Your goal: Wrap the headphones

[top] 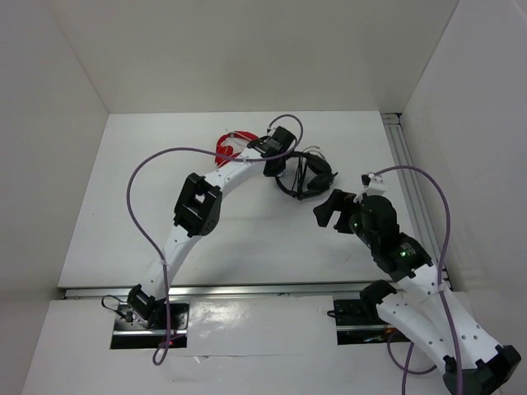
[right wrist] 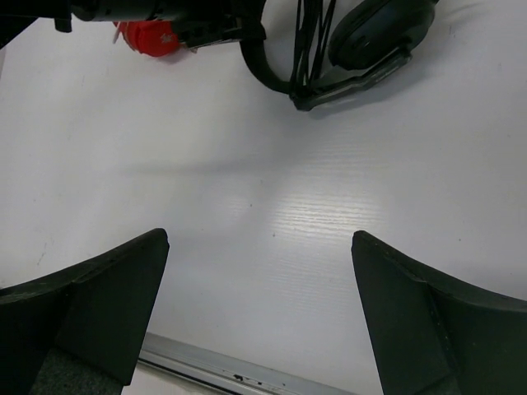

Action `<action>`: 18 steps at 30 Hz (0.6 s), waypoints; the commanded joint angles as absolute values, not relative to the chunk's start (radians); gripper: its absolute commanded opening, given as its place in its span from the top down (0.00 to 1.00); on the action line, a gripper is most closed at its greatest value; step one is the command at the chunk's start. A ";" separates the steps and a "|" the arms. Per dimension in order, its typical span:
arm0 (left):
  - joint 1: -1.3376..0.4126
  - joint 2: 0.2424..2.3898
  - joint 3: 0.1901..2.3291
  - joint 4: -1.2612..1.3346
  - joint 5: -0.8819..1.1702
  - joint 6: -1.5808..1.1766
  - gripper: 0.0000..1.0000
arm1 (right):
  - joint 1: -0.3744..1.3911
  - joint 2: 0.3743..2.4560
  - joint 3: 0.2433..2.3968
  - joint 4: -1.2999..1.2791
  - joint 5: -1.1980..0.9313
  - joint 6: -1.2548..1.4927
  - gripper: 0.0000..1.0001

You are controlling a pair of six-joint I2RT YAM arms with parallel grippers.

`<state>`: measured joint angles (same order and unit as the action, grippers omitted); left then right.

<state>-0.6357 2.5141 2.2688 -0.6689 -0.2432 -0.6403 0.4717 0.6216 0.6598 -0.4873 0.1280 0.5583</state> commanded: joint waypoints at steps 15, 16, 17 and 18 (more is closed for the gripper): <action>-0.620 2.634 2.413 -0.486 -0.319 -1.109 1.00 | 0.477 0.598 0.626 -0.462 0.018 0.509 0.00; -0.611 2.634 2.398 -0.477 -0.319 -1.118 1.00 | 0.477 0.598 0.626 -0.462 0.018 0.509 0.00; -0.611 2.634 2.385 -0.462 -0.287 -1.118 0.98 | 0.477 0.598 0.626 -0.462 0.018 0.509 0.00; -0.601 2.634 2.385 -0.453 -0.287 -1.118 0.94 | 0.477 0.598 0.626 -0.471 0.018 0.509 0.00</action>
<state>-0.6228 2.6167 2.3749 -0.5575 -0.3046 -1.0374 0.4717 0.6128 0.6285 -0.4870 0.0292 0.5259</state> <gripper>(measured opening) 0.139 0.994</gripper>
